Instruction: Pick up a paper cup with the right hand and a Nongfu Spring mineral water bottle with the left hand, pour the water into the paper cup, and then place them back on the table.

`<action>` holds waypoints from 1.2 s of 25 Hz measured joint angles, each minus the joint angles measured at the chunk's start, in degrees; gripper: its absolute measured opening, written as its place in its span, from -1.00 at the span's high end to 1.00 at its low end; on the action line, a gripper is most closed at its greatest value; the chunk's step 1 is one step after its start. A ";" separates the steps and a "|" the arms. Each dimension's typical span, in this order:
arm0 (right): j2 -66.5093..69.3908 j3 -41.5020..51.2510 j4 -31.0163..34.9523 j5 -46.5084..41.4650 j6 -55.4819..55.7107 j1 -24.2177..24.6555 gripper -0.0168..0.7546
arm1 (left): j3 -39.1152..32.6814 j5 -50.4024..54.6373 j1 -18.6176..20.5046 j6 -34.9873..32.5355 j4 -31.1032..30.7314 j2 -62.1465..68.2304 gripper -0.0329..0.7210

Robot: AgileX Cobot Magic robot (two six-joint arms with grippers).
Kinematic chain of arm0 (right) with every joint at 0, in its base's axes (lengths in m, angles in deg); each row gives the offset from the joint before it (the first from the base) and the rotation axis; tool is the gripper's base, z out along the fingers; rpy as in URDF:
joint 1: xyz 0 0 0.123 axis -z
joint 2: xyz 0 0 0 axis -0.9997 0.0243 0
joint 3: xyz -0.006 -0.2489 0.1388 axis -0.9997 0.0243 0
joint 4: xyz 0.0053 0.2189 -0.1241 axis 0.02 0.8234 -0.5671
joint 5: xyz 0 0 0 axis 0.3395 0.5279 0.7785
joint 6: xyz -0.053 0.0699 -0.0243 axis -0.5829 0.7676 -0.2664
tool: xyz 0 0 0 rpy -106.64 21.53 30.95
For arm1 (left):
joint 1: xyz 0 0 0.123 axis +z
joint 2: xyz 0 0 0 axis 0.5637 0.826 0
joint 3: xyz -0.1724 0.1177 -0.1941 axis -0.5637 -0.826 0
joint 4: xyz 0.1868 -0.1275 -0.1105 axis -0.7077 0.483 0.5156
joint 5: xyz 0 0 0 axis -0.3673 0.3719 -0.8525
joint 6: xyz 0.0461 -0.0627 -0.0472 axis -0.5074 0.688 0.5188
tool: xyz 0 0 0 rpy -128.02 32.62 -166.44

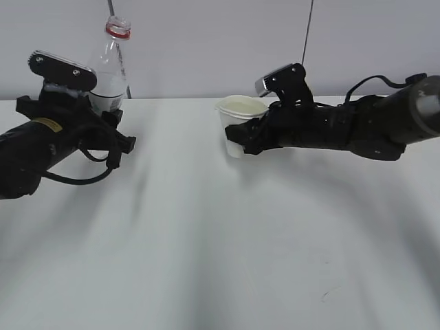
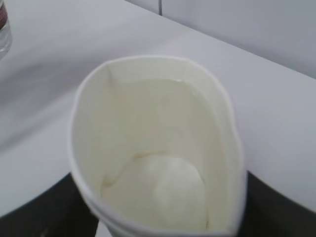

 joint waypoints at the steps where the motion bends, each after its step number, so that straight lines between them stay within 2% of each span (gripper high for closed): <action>1: 0.00 0.00 0.43 0.00 0.00 0.50 -0.26 | 0.00 -0.07 0.00 0.11 -0.13 0.00 -0.08; 20: 0.50 0.00 4.49 2.39 -7.36 8.05 -0.26 | 0.00 -3.75 0.00 4.03 -2.28 3.65 -0.07; 30: 4.49 0.23 4.82 5.00 -9.36 9.28 -0.26 | 0.00 -4.00 0.00 4.25 -2.43 3.65 -0.07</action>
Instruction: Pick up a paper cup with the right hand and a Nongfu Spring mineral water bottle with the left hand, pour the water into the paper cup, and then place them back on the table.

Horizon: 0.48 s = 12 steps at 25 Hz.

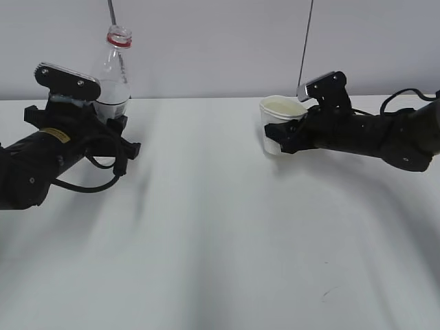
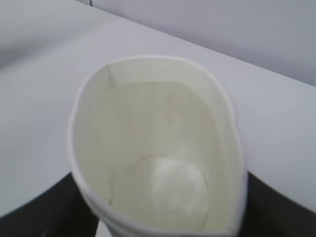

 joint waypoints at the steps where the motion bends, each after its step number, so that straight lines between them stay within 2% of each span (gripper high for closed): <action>1: 0.09 0.10 0.26 0.00 -0.60 0.13 -0.26 | 0.00 0.00 0.00 0.00 0.00 0.00 -0.07; 12: 0.34 2.41 4.44 2.04 -6.32 2.11 -0.25 | 0.00 -0.14 0.00 0.00 -0.02 0.00 -0.06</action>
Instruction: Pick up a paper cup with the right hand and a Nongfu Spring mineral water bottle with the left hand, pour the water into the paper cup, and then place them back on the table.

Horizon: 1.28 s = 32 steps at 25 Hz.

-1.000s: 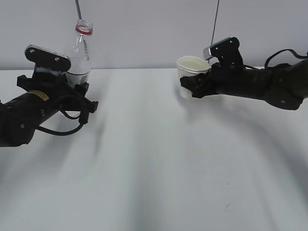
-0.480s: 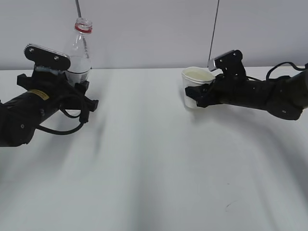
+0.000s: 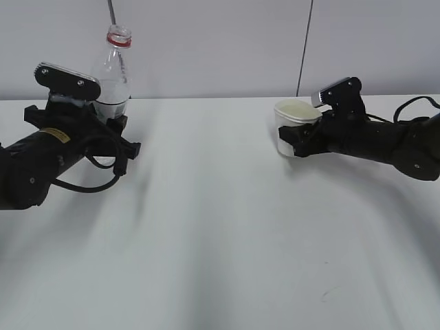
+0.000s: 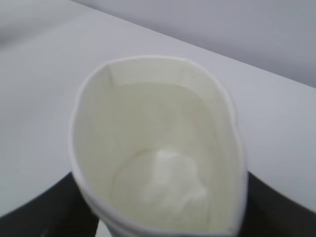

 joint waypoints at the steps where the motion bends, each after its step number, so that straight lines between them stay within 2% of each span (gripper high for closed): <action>1: 0.00 0.00 0.64 0.12 -0.41 0.00 -0.25 | 0.00 0.00 0.00 0.00 0.00 0.00 -0.06; 17: 4.04 0.00 7.03 4.76 -4.14 0.00 -0.26 | 0.00 0.00 0.00 0.00 -0.74 0.00 -0.06; 32: 4.04 0.00 7.26 4.90 -4.51 -0.11 -0.26 | 0.00 0.00 0.00 0.03 -0.80 0.00 -0.06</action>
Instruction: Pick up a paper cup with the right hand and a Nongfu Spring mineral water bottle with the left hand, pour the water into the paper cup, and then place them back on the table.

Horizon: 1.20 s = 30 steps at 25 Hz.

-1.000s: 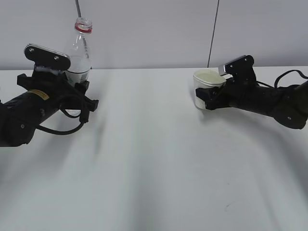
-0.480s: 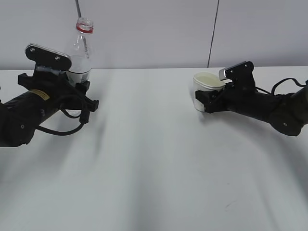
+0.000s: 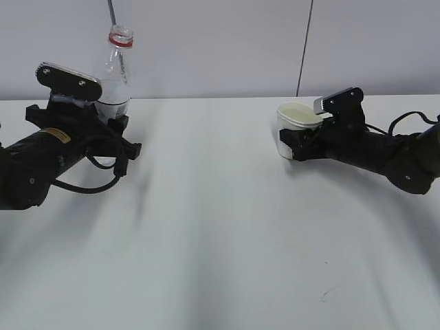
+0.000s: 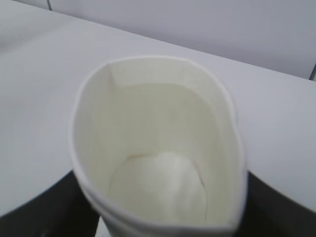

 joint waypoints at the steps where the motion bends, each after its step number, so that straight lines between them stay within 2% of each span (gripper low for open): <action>1: 0.00 0.00 0.10 0.00 0.00 0.00 -0.27 | 0.00 0.00 0.00 0.00 0.00 0.00 -0.06; 6: 0.00 0.00 0.22 0.23 0.00 0.02 -0.55 | 0.00 0.00 0.00 0.00 0.00 0.00 -0.06; 9: 0.00 0.00 0.22 0.27 0.00 0.02 -0.64 | 0.00 0.00 0.00 0.00 0.00 0.00 -0.06; 21: 0.00 0.00 -0.68 0.38 1.10 0.12 -0.63 | 0.00 0.00 0.00 0.00 -0.05 0.00 -0.06; 30: 0.00 0.00 -0.89 -3.34 2.28 0.12 -0.59 | 0.00 0.00 0.00 0.00 -0.05 0.00 -0.06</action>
